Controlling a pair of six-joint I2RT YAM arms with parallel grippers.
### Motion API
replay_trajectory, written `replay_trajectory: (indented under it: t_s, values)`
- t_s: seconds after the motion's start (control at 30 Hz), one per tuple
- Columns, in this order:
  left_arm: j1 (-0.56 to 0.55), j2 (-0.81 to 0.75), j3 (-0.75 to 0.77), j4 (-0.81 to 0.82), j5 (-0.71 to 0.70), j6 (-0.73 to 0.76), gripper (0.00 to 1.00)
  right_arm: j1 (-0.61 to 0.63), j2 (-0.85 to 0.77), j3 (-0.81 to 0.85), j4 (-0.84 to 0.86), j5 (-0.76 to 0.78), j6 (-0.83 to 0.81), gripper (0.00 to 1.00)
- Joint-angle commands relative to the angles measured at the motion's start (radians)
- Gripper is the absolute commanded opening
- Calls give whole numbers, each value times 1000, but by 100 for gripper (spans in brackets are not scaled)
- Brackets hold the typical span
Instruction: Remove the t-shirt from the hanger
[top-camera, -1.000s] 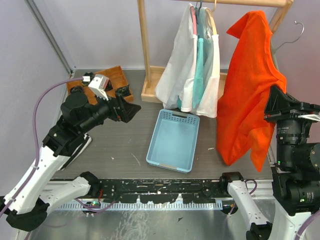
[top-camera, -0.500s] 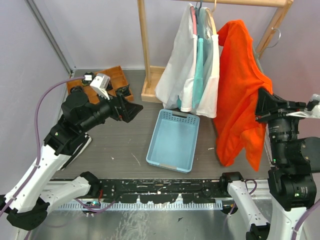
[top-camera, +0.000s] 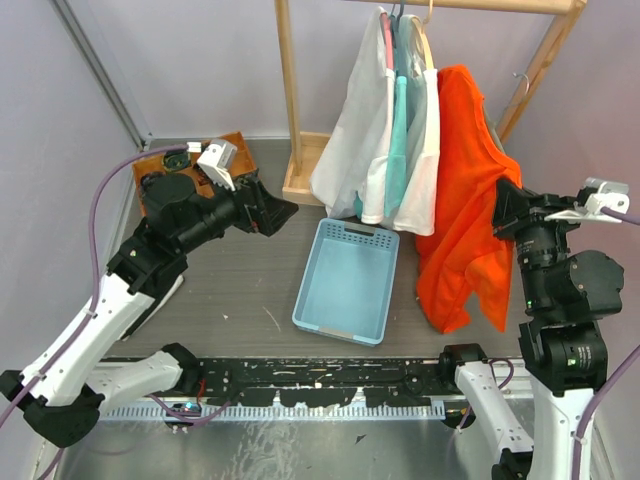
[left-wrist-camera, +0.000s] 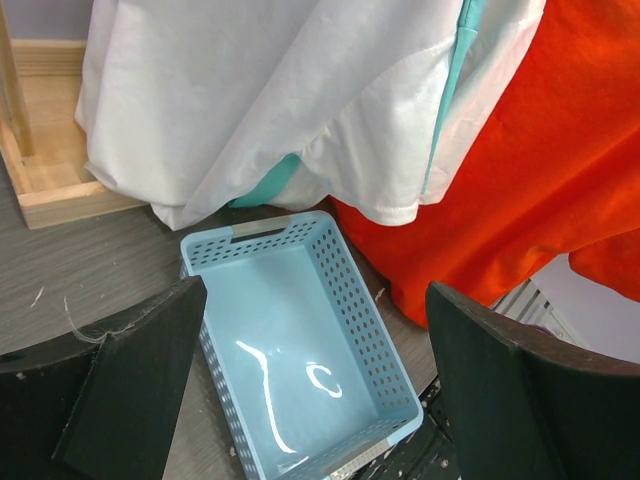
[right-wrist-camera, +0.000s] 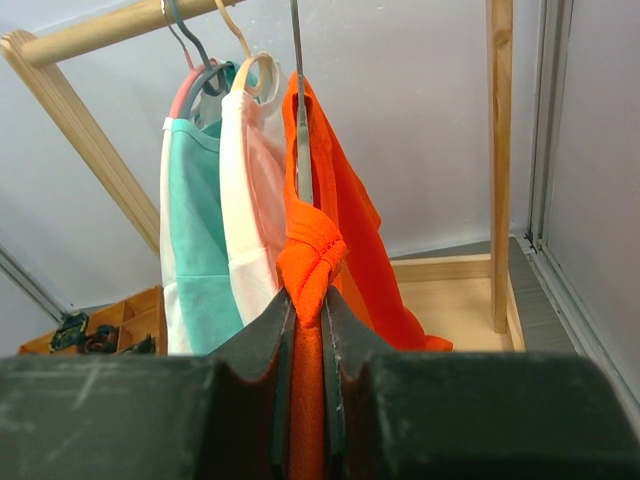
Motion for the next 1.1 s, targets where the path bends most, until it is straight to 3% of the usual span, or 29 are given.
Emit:
replay_trajectory:
  t_s: [0.0, 0.43, 0.73, 1.07]
  values:
    - [-11, 26, 45, 58, 12, 0, 98, -2, -30, -12, 154, 26, -4, 1]
    - [-27, 17, 18, 66, 0, 2, 98, -2, -202, -149, 407, -17, -1, 1]
    - [-26, -30, 14, 11, -36, 8, 98, -3, -254, -89, 438, -91, -8, 1]
    - [-26, -76, 13, -55, -75, 20, 98, -2, -177, 53, 400, -396, 19, 1]
